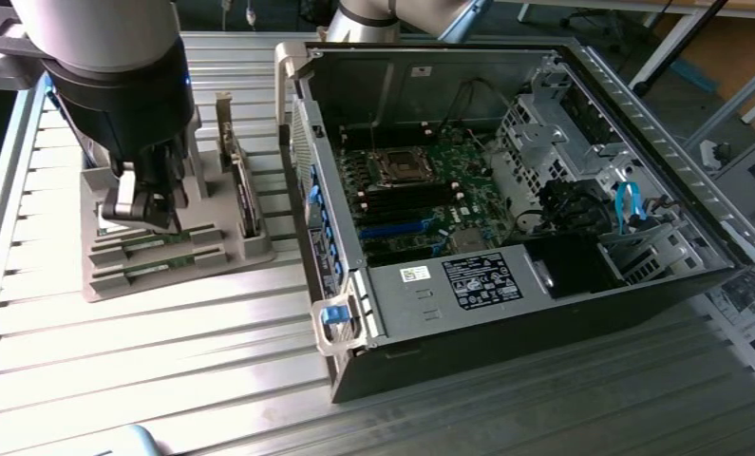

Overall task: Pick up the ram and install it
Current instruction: 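Pick up the ram and move it above insertion slot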

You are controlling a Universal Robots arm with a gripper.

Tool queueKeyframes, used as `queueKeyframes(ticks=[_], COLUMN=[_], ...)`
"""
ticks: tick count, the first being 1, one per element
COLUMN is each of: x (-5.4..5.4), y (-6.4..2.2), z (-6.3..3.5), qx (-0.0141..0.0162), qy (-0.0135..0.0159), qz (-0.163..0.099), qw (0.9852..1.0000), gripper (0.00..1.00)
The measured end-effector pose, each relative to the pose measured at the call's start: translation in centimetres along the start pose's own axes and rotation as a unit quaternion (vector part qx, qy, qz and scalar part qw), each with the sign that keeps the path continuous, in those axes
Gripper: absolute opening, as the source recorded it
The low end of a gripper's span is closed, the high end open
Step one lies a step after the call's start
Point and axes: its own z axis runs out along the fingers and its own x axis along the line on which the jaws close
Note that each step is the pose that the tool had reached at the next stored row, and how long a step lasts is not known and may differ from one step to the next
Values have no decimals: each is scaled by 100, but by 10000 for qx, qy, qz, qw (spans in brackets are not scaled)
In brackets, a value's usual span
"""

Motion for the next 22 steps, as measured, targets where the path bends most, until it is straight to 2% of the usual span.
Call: queueKeyframes(ticks=[22], x=[0], y=[-3], z=[121], qx=[0], qy=[0], qz=[0], qw=[10000], gripper=[36])
